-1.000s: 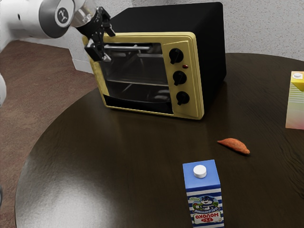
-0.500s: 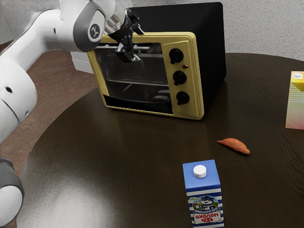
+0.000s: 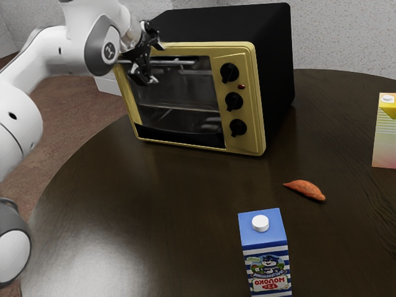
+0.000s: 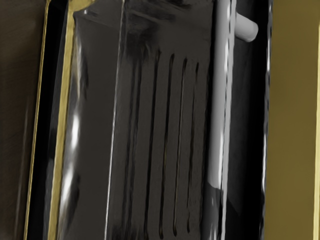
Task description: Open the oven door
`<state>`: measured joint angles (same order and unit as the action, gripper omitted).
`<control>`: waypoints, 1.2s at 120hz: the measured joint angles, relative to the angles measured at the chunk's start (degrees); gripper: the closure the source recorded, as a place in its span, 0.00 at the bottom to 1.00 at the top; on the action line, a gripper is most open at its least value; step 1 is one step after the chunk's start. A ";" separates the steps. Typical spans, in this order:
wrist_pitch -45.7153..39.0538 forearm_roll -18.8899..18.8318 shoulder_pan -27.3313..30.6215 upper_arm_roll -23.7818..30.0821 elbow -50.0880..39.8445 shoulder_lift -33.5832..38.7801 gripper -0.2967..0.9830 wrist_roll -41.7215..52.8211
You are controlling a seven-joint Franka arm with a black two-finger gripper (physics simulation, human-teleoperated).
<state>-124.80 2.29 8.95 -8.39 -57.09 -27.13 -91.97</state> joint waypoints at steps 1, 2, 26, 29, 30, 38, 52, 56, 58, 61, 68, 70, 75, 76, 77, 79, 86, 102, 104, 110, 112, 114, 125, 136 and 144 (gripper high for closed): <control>-0.02 0.00 0.11 -0.01 -0.03 -0.01 0.23 0.15; -0.04 0.00 0.20 -0.01 -0.06 -0.02 0.23 0.30; -0.39 0.00 1.95 -0.18 -0.15 -0.83 0.23 3.39; -0.41 0.00 2.10 -0.18 -0.14 -1.04 0.23 3.71; -0.42 0.00 2.13 -0.18 -0.13 -1.11 0.23 3.82; -0.63 0.00 2.26 -0.03 0.14 -1.72 0.23 4.59; -1.29 0.00 2.35 0.19 0.44 -2.53 0.23 5.75; -1.43 0.00 2.37 0.20 0.48 -2.76 0.23 6.04; -1.50 0.00 2.37 0.21 0.48 -2.89 0.23 6.18; -1.58 0.00 2.39 0.21 0.47 -3.05 0.23 6.39; -1.74 0.03 2.55 0.21 0.35 -3.36 0.23 6.83; -1.78 0.05 2.66 0.22 0.24 -3.42 0.23 6.95; -1.87 0.04 3.07 0.26 -0.01 -3.52 0.23 7.23; -1.88 0.03 3.17 0.28 -0.08 -3.53 0.23 7.28; -1.90 0.01 3.26 0.30 -0.15 -3.54 0.23 7.34; -1.93 0.00 3.41 0.34 -0.27 -3.58 0.23 7.44; -2.05 0.08 3.72 0.36 -0.56 -3.98 0.23 7.79; -2.40 -0.82 4.27 0.67 -4.61 -2.41 0.24 8.42; -2.58 -1.36 4.28 0.81 -6.61 -1.11 0.24 8.47; -3.29 -1.81 4.23 0.64 -12.40 2.70 0.23 8.61; -3.52 -2.08 4.21 0.62 -14.00 3.82 0.23 8.65; -3.77 -2.10 4.19 0.52 -15.53 4.92 0.23 8.69; -5.42 -3.05 4.35 0.46 -23.72 10.57 0.24 8.90; -7.40 -2.63 4.58 0.17 -32.07 16.69 0.24 9.02; -8.51 -4.12 4.56 0.14 -37.91 22.31 0.24 8.66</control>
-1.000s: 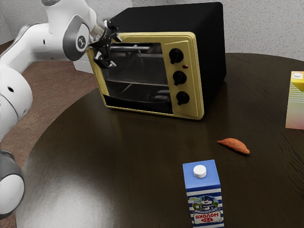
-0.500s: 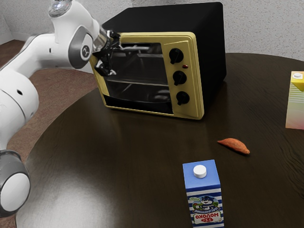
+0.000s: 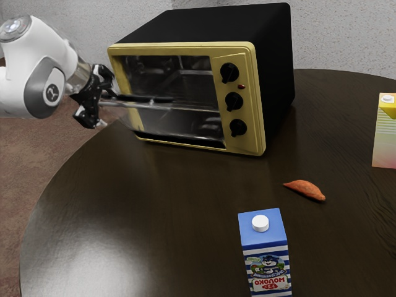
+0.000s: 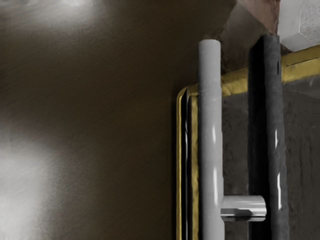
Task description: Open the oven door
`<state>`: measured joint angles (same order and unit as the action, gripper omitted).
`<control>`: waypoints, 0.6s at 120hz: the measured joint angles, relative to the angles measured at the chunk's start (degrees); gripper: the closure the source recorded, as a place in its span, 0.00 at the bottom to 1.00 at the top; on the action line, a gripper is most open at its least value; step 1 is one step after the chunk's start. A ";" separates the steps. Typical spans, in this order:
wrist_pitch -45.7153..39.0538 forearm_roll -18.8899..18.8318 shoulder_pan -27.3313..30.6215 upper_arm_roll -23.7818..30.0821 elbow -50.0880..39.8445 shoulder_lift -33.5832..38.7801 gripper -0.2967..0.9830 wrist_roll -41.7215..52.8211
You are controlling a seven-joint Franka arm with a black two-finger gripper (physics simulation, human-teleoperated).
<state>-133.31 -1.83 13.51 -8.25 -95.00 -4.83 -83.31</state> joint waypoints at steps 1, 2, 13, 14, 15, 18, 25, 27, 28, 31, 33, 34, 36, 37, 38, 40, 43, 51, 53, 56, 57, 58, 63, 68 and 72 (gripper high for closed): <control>-0.14 -0.10 0.01 -0.05 -0.66 0.75 0.24 -0.05; -0.27 -0.21 0.06 -0.09 -1.27 1.47 0.24 -0.09; -1.25 -1.56 1.35 -0.25 -6.75 8.15 0.24 -0.73; -1.31 -1.68 1.53 -0.25 -7.03 8.50 0.24 -0.79; -1.36 -1.78 1.73 -0.23 -7.26 8.79 0.24 -0.85; -1.51 -2.01 2.48 0.01 -7.59 9.29 0.24 -1.02; -0.47 -1.52 4.07 1.95 -6.62 9.73 0.24 -1.68; 0.73 -1.01 3.89 2.60 -5.47 9.78 0.23 -2.16; 1.39 -0.74 3.63 2.89 -4.93 9.81 0.23 -2.43; 4.21 0.62 2.50 3.81 -3.22 9.95 0.23 -3.51; 6.37 1.64 1.34 4.26 -2.05 10.10 0.23 -4.27; 7.46 2.11 0.68 4.44 -1.49 10.18 0.23 -4.64; 9.74 2.96 -0.75 4.70 -0.36 10.29 0.23 -5.37; 10.93 3.34 -1.48 4.81 0.24 10.35 0.23 -5.73; 12.13 3.69 -2.20 4.90 0.81 10.40 0.23 -6.08; 14.60 4.35 -3.56 5.03 1.85 10.48 0.23 -6.81; 18.25 5.20 -5.23 5.17 2.91 10.88 0.23 -8.08; 26.25 6.54 -8.28 5.29 3.97 11.44 0.23 -11.43; 27.87 6.77 -8.85 5.31 3.98 11.53 0.23 -12.20; 30.06 7.09 -9.65 5.35 3.97 11.67 0.23 -13.32; 30.73 7.18 -9.93 5.36 3.92 11.72 0.23 -13.68; 31.38 7.28 -10.20 5.37 3.87 11.76 0.23 -14.03; 34.23 7.61 -11.24 5.40 3.30 11.92 0.23 -15.73; 36.54 7.84 -11.59 5.42 2.31 11.97 0.23 -17.32; 38.08 7.98 -11.64 5.43 1.79 11.92 0.23 -18.51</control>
<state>-95.24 6.15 1.87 -2.82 -93.21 7.09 -101.82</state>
